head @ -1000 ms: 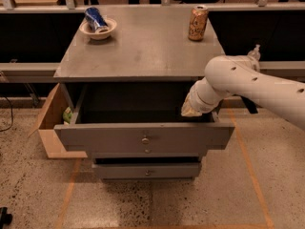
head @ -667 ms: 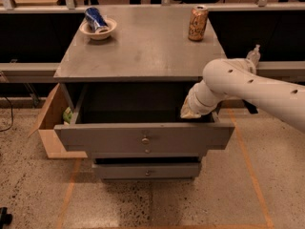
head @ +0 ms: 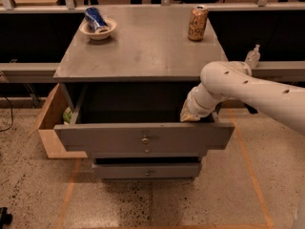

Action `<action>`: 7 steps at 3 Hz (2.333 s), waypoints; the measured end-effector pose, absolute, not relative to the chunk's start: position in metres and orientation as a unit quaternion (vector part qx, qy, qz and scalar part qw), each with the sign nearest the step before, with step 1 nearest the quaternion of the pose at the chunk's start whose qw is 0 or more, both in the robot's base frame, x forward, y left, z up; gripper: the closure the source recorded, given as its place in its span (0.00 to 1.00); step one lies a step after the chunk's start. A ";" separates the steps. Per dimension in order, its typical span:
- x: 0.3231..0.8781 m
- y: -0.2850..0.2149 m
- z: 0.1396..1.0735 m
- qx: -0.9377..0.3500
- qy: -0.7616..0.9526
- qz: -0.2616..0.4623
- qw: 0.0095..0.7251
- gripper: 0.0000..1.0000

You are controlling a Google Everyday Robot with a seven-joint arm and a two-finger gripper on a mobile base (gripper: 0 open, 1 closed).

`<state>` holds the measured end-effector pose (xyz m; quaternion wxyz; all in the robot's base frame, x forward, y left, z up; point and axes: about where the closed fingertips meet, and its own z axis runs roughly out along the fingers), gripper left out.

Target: Open top drawer

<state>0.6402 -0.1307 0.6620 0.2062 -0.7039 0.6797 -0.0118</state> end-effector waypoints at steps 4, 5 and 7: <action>0.593 -0.132 0.640 -0.722 0.672 0.105 0.126 1.00; 0.570 -0.126 0.646 -0.712 0.680 0.118 0.129 1.00; 0.521 -0.105 0.652 -0.686 0.699 0.150 0.135 1.00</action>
Offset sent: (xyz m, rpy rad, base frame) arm -0.0265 -0.0081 -0.0188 0.0225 0.2699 0.1128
